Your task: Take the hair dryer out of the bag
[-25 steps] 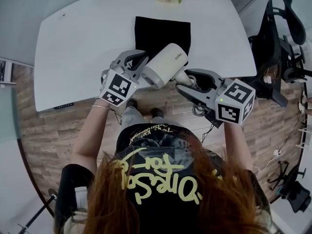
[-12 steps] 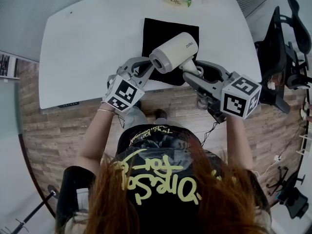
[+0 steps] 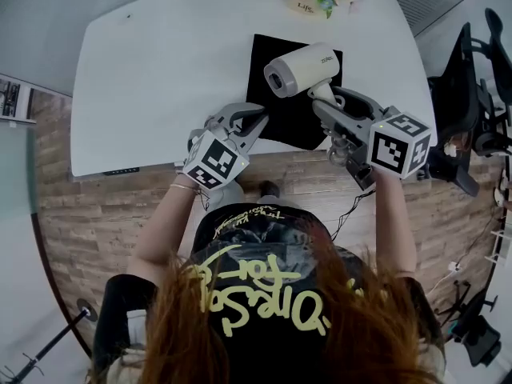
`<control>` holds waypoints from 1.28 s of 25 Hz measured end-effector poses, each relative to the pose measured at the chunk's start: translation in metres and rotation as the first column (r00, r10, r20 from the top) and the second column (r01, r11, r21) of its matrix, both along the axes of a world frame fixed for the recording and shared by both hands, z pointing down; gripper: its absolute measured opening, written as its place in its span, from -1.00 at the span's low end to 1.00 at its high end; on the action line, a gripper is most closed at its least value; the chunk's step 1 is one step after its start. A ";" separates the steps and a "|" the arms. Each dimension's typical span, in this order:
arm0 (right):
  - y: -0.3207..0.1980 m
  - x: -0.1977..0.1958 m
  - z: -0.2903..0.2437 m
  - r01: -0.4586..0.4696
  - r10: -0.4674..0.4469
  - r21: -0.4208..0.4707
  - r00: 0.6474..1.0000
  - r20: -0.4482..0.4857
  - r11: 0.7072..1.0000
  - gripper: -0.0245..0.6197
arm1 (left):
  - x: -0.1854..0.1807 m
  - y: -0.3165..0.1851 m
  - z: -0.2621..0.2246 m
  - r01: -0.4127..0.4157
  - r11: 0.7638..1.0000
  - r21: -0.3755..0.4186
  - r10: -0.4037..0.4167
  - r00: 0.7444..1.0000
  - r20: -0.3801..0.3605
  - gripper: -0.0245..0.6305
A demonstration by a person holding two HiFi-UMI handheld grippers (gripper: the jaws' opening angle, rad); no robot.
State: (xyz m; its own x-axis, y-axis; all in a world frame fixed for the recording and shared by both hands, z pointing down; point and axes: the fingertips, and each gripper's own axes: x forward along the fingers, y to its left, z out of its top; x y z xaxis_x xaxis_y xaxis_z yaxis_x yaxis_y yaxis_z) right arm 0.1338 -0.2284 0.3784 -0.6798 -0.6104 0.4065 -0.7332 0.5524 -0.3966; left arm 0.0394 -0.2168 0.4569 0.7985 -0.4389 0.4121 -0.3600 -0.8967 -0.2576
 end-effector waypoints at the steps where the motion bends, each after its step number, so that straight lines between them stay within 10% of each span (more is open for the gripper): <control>1: -0.004 0.000 0.002 -0.003 0.003 -0.004 1.000 -0.007 1.000 -0.24 | -0.001 0.000 -0.001 0.000 1.000 -0.001 0.000 1.000 -0.003 -0.87; 32: -0.086 -0.018 0.096 -0.074 0.050 -0.203 0.992 -0.117 0.976 -0.24 | -0.024 0.031 0.019 -0.132 0.985 -0.114 0.137 0.990 0.039 -0.87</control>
